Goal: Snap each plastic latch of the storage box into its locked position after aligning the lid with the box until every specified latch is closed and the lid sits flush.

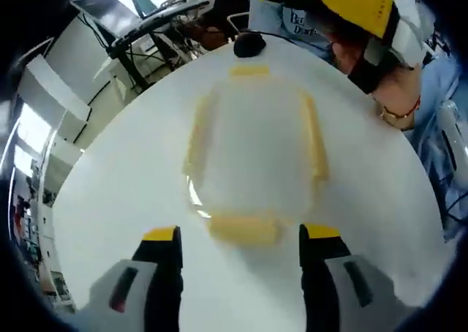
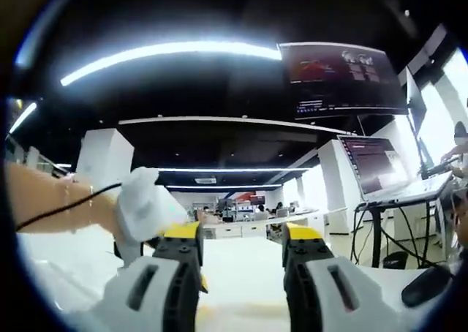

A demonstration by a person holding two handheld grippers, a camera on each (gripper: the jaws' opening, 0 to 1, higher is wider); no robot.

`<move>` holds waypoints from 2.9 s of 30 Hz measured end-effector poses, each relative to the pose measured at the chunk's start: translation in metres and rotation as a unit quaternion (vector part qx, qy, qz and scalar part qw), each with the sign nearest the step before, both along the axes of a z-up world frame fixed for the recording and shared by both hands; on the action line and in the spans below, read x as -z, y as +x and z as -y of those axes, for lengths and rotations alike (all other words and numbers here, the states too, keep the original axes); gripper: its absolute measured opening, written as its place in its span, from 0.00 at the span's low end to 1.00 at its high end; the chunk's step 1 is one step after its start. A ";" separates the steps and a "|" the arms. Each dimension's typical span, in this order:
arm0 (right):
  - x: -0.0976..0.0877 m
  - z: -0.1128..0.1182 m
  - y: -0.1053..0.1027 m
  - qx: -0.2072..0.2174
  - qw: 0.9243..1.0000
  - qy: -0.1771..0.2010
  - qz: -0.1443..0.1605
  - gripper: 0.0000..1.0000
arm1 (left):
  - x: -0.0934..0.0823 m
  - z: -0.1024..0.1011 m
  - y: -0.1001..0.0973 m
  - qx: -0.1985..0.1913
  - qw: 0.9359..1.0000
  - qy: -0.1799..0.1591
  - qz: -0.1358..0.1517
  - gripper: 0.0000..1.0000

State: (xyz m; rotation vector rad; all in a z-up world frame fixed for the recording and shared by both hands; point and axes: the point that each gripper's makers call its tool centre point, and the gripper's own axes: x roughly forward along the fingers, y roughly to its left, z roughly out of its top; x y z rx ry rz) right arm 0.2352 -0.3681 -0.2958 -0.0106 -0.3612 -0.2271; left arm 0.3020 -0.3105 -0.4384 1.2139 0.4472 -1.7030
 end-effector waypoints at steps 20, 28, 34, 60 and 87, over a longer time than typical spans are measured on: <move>-0.004 0.004 -0.003 -0.008 1.000 0.018 0.022 0.42 | 0.029 0.006 0.006 0.039 0.997 0.069 -0.025 0.39; -0.003 0.003 -0.003 -0.009 1.000 0.017 0.021 0.42 | 0.030 -0.005 0.008 0.013 0.997 0.075 -0.030 0.39; -0.001 0.003 -0.002 -0.006 1.000 0.013 0.016 0.42 | 0.030 -0.023 0.010 -0.021 0.996 0.085 -0.029 0.39; -0.005 -0.017 0.024 -0.132 0.982 -0.096 -0.092 0.34 | 0.032 -0.098 -0.006 -0.134 0.982 0.114 -0.066 0.39; 0.148 0.038 0.013 -0.223 0.796 -0.196 -0.527 0.02 | 0.035 -0.099 -0.011 -0.151 0.975 0.157 -0.050 0.39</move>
